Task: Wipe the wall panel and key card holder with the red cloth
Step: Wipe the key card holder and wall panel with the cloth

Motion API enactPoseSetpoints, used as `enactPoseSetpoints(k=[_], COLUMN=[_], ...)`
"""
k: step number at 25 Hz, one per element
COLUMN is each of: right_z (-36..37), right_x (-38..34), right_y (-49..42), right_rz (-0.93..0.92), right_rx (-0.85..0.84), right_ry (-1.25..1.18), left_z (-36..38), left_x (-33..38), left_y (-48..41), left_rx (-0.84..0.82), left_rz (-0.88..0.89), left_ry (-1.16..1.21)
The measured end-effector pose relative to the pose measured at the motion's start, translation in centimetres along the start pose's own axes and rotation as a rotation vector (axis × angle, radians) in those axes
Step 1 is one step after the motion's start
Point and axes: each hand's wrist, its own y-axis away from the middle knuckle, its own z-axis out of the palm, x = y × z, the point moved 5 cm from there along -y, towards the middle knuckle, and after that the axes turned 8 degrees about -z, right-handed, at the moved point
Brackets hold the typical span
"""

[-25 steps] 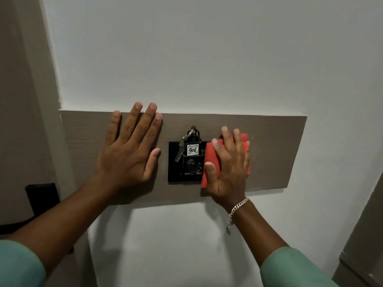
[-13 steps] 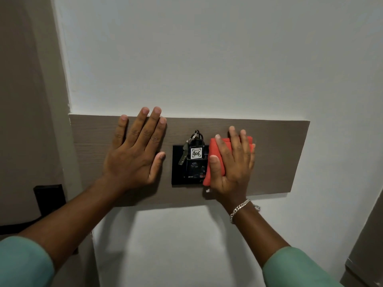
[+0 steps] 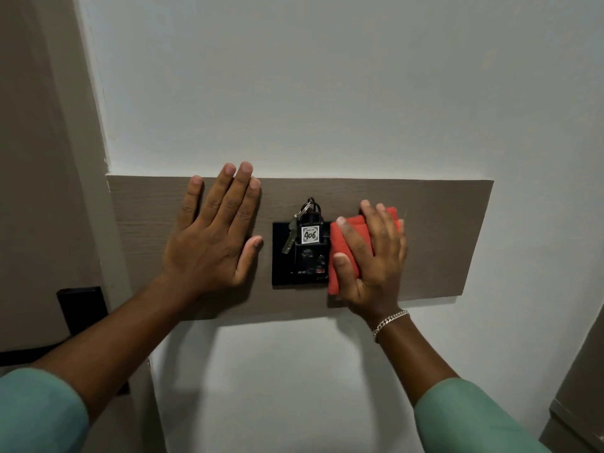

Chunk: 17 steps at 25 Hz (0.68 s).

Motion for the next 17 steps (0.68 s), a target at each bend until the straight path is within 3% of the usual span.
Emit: enactPoseSetpoints(k=[2, 3, 6, 8, 9, 12, 13, 16, 17], right_z=[0.5, 0.9, -0.1, -0.9, -0.6, 1.0, 1.2, 0.3, 0.0], right_x=[-0.5, -1.2, -0.3, 1.7, 1.6, -1.0, -1.7, -0.6, 0.2], right_y=[0.0, 0.2, 0.1, -0.2, -0.2, 0.1, 0.2, 1.3, 1.6], right_rz=[0.247, 0.253, -0.197, -0.293, -0.194, 0.356, 0.363, -0.016, -0.018], right_rx=[0.071, 0.059, -0.091, -0.132, -0.096, 0.078, 0.086, -0.03, -0.02], right_ry=[0.003, 0.017, 0.045, 0.03, 0.029, 0.048, 0.05, 0.061, 0.053], left_z=[0.0, 0.0, 0.0, 0.0, 0.0, 0.2, 0.2, 0.2, 0.2], left_x=[0.2, 0.1, -0.1, 0.0, 0.1, 0.1, 0.0, 0.0, 0.0], left_y=[0.0, 0.0, 0.0, 0.0, 0.0, 0.1, 0.1, 0.1, 0.1], left_rx=[0.0, 0.001, -0.002, 0.002, 0.002, 0.0, 0.001, 0.004, 0.008], left_rz=[-0.002, 0.0, 0.002, 0.0, -0.003, 0.003, 0.005, 0.003, 0.002], left_ry=[-0.001, -0.003, -0.006, -0.004, 0.002, 0.008, 0.007, 0.022, 0.018])
